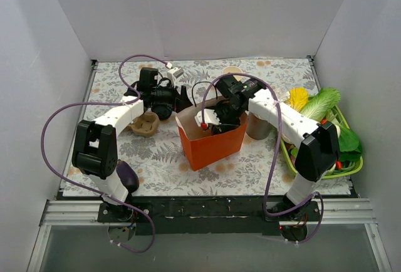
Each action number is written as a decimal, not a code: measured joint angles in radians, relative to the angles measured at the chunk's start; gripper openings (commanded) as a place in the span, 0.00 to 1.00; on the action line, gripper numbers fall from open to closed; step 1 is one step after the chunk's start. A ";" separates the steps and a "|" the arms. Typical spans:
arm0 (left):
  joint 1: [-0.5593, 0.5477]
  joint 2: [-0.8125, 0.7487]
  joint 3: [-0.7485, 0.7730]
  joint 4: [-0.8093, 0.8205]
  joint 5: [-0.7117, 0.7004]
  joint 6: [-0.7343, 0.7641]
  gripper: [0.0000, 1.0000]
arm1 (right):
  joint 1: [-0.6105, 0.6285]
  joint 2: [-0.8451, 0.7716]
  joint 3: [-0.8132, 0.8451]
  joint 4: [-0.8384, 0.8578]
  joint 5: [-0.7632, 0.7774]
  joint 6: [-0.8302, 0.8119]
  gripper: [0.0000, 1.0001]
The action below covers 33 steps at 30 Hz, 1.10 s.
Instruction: Pack the takeout coffee
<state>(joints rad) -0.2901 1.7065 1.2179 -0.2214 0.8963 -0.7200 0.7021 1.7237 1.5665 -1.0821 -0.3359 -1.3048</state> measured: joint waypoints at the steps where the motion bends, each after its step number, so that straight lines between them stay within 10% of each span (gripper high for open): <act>1: 0.000 -0.002 0.000 -0.003 0.001 0.003 0.79 | 0.000 -0.004 -0.002 -0.006 -0.001 0.006 0.89; 33: 0.000 -0.003 0.040 -0.063 0.003 0.047 0.79 | 0.006 -0.158 0.057 0.035 -0.001 0.185 0.97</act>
<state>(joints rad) -0.2901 1.7039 1.2579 -0.2840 0.8989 -0.6727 0.7078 1.5654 1.6238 -1.0473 -0.3367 -1.1202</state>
